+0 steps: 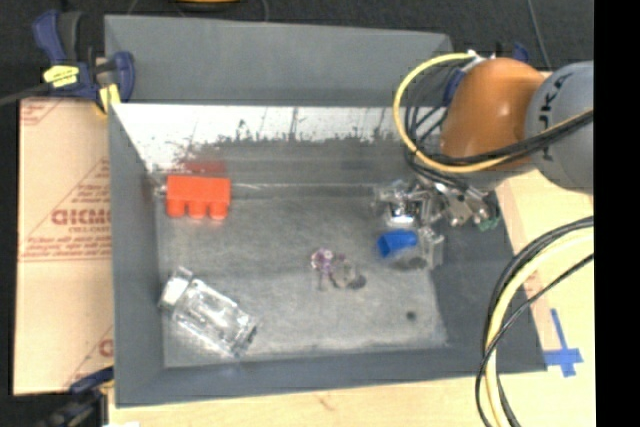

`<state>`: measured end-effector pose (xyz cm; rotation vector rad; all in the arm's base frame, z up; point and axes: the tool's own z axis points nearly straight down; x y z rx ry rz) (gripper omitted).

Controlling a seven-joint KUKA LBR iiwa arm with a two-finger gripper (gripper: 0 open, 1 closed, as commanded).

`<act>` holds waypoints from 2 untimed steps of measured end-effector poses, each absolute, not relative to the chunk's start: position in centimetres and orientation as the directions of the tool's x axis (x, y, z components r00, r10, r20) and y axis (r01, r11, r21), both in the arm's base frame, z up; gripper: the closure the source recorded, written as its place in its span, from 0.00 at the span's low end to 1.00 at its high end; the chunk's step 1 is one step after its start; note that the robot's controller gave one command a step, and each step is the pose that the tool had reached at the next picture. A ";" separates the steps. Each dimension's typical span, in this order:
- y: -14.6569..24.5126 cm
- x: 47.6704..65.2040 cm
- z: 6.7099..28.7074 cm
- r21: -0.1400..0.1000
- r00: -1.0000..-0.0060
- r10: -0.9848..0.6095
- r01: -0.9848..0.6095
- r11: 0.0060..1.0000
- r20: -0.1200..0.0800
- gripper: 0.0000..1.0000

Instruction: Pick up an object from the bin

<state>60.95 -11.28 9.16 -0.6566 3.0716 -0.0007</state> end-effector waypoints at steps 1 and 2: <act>-11.3 61.1 9.5 -0.003 -0.913 -0.408 -0.408 0.913 -0.005 1.00; -12.6 61.9 20.8 -0.009 -0.927 -0.374 -0.374 0.928 -0.011 1.00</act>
Offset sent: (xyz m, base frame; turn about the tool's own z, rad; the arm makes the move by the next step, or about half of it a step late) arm 0.0000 0.0000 0.0000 0.0000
